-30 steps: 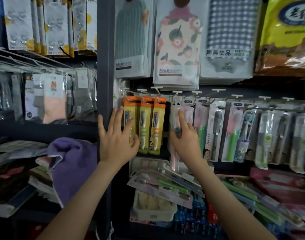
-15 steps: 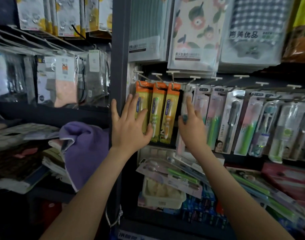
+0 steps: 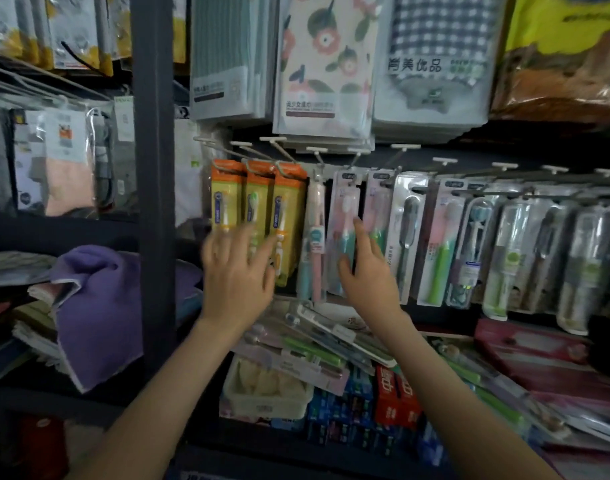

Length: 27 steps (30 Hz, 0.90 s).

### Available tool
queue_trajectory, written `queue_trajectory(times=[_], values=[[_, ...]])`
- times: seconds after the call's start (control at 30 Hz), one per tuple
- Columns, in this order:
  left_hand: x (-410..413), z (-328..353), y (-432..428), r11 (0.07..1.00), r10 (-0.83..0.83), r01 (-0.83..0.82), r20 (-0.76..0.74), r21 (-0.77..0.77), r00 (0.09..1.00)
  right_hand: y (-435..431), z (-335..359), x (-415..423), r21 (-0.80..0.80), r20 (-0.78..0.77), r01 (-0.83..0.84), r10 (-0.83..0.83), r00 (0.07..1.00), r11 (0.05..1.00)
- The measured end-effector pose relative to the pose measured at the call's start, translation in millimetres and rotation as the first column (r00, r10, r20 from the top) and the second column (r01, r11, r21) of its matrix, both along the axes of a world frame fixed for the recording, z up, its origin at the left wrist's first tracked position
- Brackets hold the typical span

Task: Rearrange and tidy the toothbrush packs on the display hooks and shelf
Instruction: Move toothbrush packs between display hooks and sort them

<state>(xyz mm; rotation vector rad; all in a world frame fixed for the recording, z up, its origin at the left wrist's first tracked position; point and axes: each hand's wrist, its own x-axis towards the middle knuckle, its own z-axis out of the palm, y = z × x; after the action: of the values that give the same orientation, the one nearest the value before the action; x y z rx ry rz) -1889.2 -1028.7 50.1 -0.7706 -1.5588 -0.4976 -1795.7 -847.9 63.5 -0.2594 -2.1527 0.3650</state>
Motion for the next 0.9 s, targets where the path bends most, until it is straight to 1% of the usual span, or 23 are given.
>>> queue_trajectory(times=[0.07,0.13,0.17,0.2,0.23,0.27,0.3,0.37,0.43,0.53,0.63,0.77,0.9], values=[[25.0,-8.1,37.5,0.989,-0.134,0.133,-0.019,-0.061,0.991,23.9,-4.6,10.0,0.02,-0.075,0.05,-0.048,0.996,0.999],[41.3,-9.9,78.0,0.973,-0.182,0.182,0.011,-0.142,0.983,49.8,-7.1,18.2,0.077,-0.161,0.112,-0.098,0.982,0.991],[45.9,-6.8,97.2,0.974,-0.169,0.177,0.065,-0.145,0.984,63.4,-7.6,21.3,0.097,-0.202,0.154,-0.132,0.97,0.983],[48.7,-2.1,114.8,0.976,-0.157,0.178,0.165,-0.122,0.974,76.4,-7.7,24.3,0.112,-0.231,0.203,-0.173,0.958,0.973],[50.1,3.2,130.3,0.977,-0.166,0.2,0.312,-0.078,0.935,87.4,-7.4,26.5,0.131,-0.234,0.248,-0.213,0.949,0.96],[49.3,7.5,144.8,0.977,-0.18,0.212,0.461,-0.017,0.869,97.7,-7.3,28.5,0.164,-0.227,0.289,-0.249,0.942,0.943],[47.1,10.1,157.8,0.98,-0.181,0.194,0.575,0.039,0.798,107.3,-7.1,30.0,0.201,-0.217,0.318,-0.275,0.937,0.927],[39.1,10.7,178.0,0.989,-0.148,0.11,0.687,0.098,0.711,123.0,-6.4,32.1,0.243,-0.191,0.318,-0.276,0.942,0.916],[32.0,9.5,190.8,0.991,-0.128,0.06,0.759,0.118,0.638,132.9,-4.0,33.1,0.245,-0.161,0.265,-0.231,0.96,0.932],[24.0,9.2,202.1,0.986,-0.147,0.018,0.826,0.163,0.545,133.9,2.5,32.4,0.198,-0.167,0.156,-0.124,0.978,0.968],[24.2,11.3,208.3,0.971,-0.219,0.03,0.839,0.236,0.498,127.6,10.0,26.2,0.126,-0.163,0.08,-0.059,0.985,0.989],[30.3,12.6,207.7,0.965,-0.229,0.0,0.839,0.263,0.494,122.4,14.6,16.4,0.035,-0.122,0.018,-0.014,0.992,0.999],[37.9,12.0,199.9,0.949,-0.249,-0.026,0.799,0.313,0.548,116.3,16.8,10.7,-0.057,-0.093,-0.03,0.024,0.995,0.998]])
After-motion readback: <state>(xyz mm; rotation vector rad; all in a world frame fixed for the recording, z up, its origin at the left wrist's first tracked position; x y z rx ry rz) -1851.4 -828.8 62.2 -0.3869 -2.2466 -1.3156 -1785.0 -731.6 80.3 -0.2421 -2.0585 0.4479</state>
